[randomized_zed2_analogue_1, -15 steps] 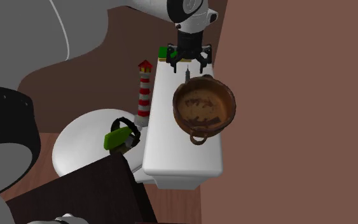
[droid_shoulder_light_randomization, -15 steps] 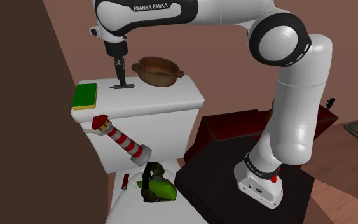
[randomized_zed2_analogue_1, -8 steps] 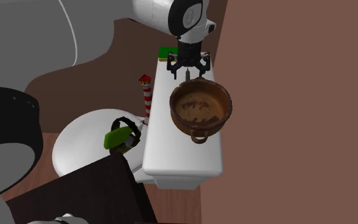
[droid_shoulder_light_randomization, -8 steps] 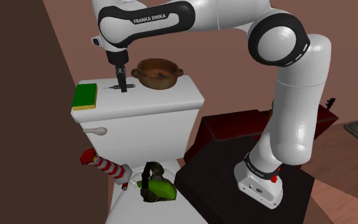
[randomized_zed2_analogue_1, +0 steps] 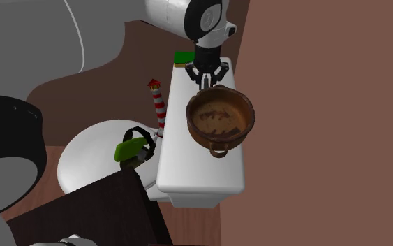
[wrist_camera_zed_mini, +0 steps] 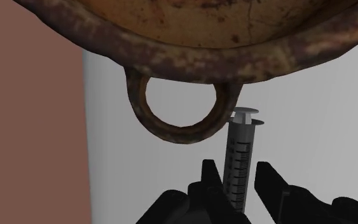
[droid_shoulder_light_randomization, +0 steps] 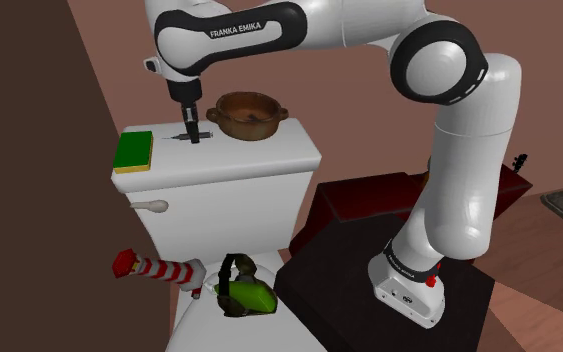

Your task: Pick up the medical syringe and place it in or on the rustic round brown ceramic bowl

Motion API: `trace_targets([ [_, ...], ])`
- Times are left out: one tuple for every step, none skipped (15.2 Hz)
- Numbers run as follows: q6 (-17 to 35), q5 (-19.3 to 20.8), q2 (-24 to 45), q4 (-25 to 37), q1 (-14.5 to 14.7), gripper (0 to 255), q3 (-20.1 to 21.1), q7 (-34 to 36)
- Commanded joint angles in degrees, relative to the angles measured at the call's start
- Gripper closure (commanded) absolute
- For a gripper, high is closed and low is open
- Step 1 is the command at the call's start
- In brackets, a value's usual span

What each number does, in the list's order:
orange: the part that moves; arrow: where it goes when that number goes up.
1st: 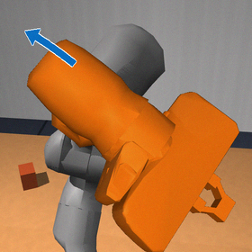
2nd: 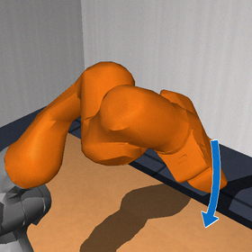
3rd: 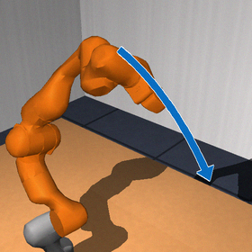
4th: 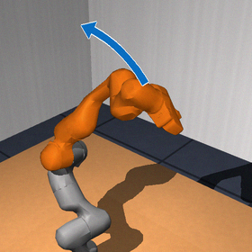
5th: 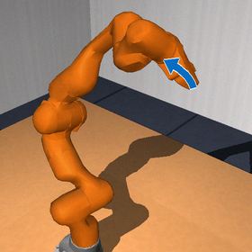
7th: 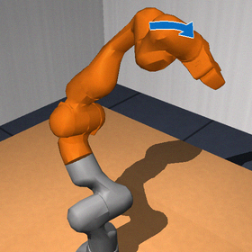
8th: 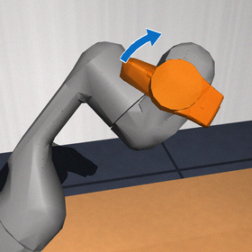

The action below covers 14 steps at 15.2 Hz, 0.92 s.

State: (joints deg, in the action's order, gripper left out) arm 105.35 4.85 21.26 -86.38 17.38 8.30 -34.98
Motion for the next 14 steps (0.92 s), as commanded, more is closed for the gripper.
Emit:
trace_targets([
  [0.03, 0.04, 0.08, -0.04, -0.04, 255, -0.05, 0.0],
  [0.05, 0.03, 0.03, -0.12, -0.03, 255, -0.04, 0.02],
  [0.14, 0.03, -0.02, -0.25, -0.03, 255, -0.04, 0.04],
  [0.11, 0.03, 0.01, -0.2, -0.03, 255, -0.04, 0.02],
  [0.1, 0.04, 0.05, -0.14, 0.0, 255, -0.03, 0.06],
  [0.12, 0.04, 0.03, -0.19, -0.02, 255, -0.04, 0.04],
  [0.17, 0.02, -0.15, -0.42, -0.03, 255, -0.03, 0.04],
  [0.05, 0.04, 0.08, -0.06, -0.04, 255, -0.05, 0.01],
  [-0.67, 0.01, -0.02, 0.56, -0.03, 255, -0.03, -0.03],
  [-1.4, -0.02, -0.12, 1.2, -0.01, 255, -0.02, -0.07],
  [-2.14, -0.04, -0.19, 1.86, 0.0, 255, -0.01, -0.11],
  [-2.89, -0.05, -0.23, 2.57, 0.02, 255, 0.0, -0.14],
  [-3.64, -0.07, -0.27, 3.28, 0.04, 255, 0.01, -0.17],
  [-4.39, -0.09, -0.3, 4.01, 0.06, 255, 0.02, -0.21],
])
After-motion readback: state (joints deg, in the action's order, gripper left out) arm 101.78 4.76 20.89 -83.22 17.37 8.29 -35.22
